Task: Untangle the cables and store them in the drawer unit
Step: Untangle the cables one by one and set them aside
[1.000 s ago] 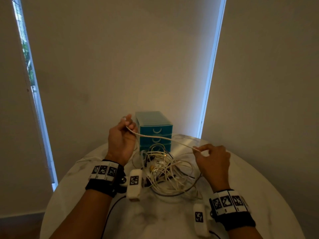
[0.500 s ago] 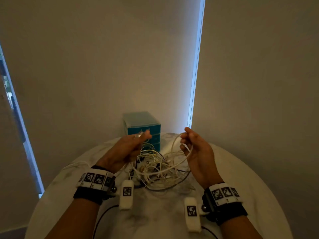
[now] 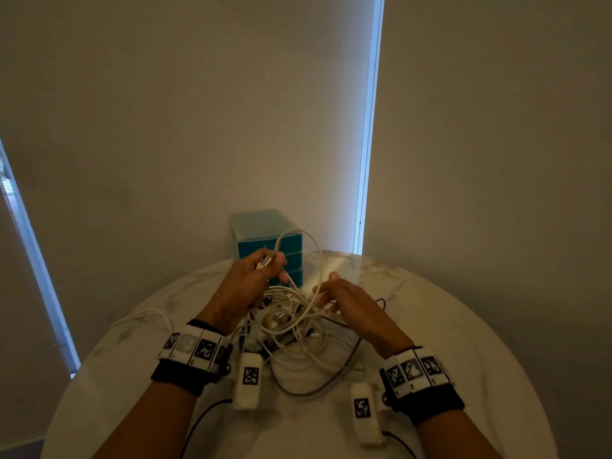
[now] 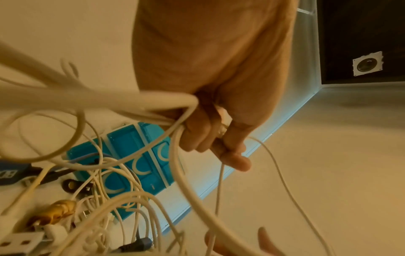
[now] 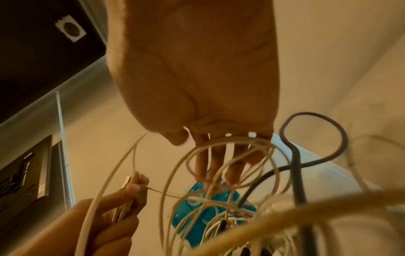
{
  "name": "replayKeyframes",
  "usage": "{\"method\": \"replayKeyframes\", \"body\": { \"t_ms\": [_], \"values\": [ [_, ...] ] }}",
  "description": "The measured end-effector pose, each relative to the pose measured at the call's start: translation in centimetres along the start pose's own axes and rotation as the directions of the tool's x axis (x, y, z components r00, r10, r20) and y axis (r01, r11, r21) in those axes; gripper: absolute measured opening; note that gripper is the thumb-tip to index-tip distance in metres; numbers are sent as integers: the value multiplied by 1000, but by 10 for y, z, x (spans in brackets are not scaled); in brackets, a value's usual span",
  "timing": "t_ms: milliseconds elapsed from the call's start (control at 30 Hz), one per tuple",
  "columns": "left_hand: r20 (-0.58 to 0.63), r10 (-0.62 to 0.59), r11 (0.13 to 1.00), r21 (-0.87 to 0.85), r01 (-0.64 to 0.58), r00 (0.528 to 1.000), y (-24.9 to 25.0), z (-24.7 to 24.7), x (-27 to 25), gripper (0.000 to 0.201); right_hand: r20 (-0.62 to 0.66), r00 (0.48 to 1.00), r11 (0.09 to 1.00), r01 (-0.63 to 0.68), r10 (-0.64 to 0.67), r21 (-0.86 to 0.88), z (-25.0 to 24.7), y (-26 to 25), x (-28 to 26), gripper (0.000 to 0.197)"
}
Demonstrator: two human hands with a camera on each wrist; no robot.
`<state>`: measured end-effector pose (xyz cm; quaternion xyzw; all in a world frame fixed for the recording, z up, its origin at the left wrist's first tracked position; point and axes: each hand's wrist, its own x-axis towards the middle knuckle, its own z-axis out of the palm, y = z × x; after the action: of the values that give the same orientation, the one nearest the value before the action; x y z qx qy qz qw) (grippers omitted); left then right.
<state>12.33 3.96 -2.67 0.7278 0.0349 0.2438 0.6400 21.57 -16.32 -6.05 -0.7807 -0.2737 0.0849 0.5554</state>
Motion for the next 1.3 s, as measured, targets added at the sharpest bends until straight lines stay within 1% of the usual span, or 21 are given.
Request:
{"method": "replayKeyframes", "body": {
  "t_ms": [67,133,200,300,367,400,467,533,600,667,733,800,867,900,967,1000,1067,1100,1133,1200,1300],
  "values": [
    [-121,30,996,-76,-39,992,-2,-2,3,27,-19,999,990,36,-39,-137,-5,7,0,52],
    [-251,69,978,-172,-115,966,-2,-6,7,20,-47,996,963,58,-73,-262,-13,12,2,43],
    [-309,109,945,-262,-194,945,1,-10,9,16,-56,995,949,56,-76,-309,-19,15,0,35],
    [-242,153,912,-339,-232,958,5,-9,6,18,-143,984,956,64,-109,-287,-21,17,0,25],
    [-162,175,929,-299,-218,971,8,-2,3,19,-237,951,972,158,-197,-175,-15,9,-3,17],
    [-123,188,940,-266,-215,974,8,2,2,19,-236,941,968,218,-242,-122,-11,4,-4,18],
    [-31,228,949,-217,-229,973,11,10,-1,23,-134,938,946,307,-319,-100,1,-3,-7,28],
    [22,264,952,-169,-257,964,14,17,-5,27,-16,935,925,348,-354,-153,13,-4,-9,30],
    [-23,302,940,-158,-301,953,20,19,-8,23,-39,940,927,328,-340,-179,15,0,-6,21],
    [-137,313,917,-216,-336,940,21,13,-6,17,-155,941,946,274,-301,-174,7,3,-2,16],
    [-220,274,883,-327,-336,936,21,7,-3,16,-208,934,947,251,-291,-198,1,5,0,14],
    [-251,246,868,-373,-328,936,19,10,-2,17,-206,932,933,238,-297,-269,2,5,1,11],
    [-188,256,916,-265,-300,948,19,19,-6,15,-241,911,923,266,-335,-277,6,5,2,8],
    [-120,260,945,-172,-278,958,17,23,-6,22,-286,892,929,293,-351,-227,7,4,2,7],
    [42,194,981,2,-194,980,12,25,-6,39,-370,876,945,326,-310,-20,3,1,1,6],
    [134,145,983,94,-158,980,5,23,-4,41,-375,883,937,338,-284,85,1,0,0,6],
    [311,92,949,261,-178,946,-5,18,-4,31,-352,895,912,358,-274,199,0,0,-3,8],
    [363,78,927,315,-201,928,-8,17,-6,25,-349,898,904,360,-268,232,0,0,-3,9],
    [377,80,915,340,-218,923,-7,16,-10,22,-362,900,893,354,-244,278,0,-1,-3,10],
    [302,73,900,390,-193,951,-4,14,-10,20,-431,888,846,349,-161,402,-3,-4,-2,10],
    [152,79,894,425,-138,985,-4,4,-1,27,-601,799,766,382,8,517,-20,-1,3,9]
  ]
}}
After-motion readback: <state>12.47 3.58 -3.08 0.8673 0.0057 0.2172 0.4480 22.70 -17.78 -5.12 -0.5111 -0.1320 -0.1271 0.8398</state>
